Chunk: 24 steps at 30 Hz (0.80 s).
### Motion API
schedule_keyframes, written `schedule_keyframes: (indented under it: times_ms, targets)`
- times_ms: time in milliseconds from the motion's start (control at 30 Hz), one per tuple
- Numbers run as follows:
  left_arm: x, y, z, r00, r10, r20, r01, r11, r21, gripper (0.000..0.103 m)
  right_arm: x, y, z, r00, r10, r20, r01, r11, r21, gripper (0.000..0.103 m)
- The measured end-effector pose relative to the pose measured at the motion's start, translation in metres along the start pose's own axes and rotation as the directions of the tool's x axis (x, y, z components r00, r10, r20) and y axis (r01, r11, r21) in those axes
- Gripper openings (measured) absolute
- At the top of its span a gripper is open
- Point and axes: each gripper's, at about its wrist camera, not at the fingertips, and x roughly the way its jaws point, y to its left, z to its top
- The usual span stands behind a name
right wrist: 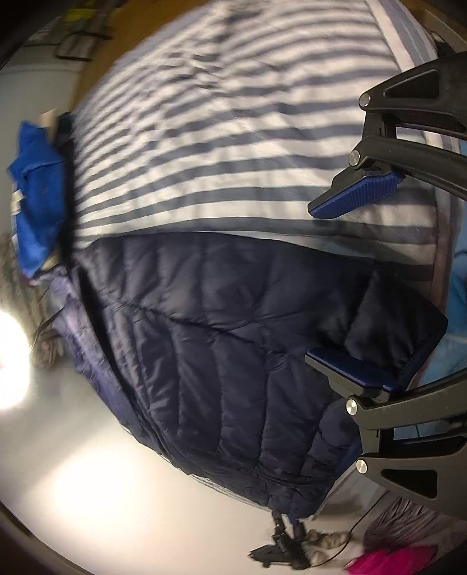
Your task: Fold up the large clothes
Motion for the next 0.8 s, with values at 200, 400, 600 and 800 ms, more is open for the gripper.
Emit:
schedule_keyframes:
  times_ms: [200, 400, 600, 800]
  targets:
    - [-0.002, -0.002, -0.009, 0.999, -0.046, -0.004, 0.046, 0.999, 0.002, 0.056, 0.004, -0.010, -0.010, 0.996, 0.086, 0.014, -0.087, 0.994, 0.070, 0.078]
    - [0.006, -0.014, -0.019, 0.996, -0.083, -0.041, 0.084, 0.996, 0.017, 0.024, 0.009, -0.001, -0.014, 0.963, 0.270, -0.014, -0.266, 0.957, 0.116, 0.065]
    - [-0.023, -0.034, -0.015, 0.992, -0.102, 0.081, 0.100, 0.995, 0.026, 0.006, 0.010, 0.011, -0.013, 0.940, 0.338, -0.047, -0.331, 0.936, 0.118, 0.010]
    - [-0.074, -0.068, -0.006, 0.965, -0.165, 0.204, 0.149, 0.984, 0.094, 0.004, -0.044, 0.013, 0.001, 0.935, 0.338, 0.104, -0.348, 0.932, 0.097, 0.003]
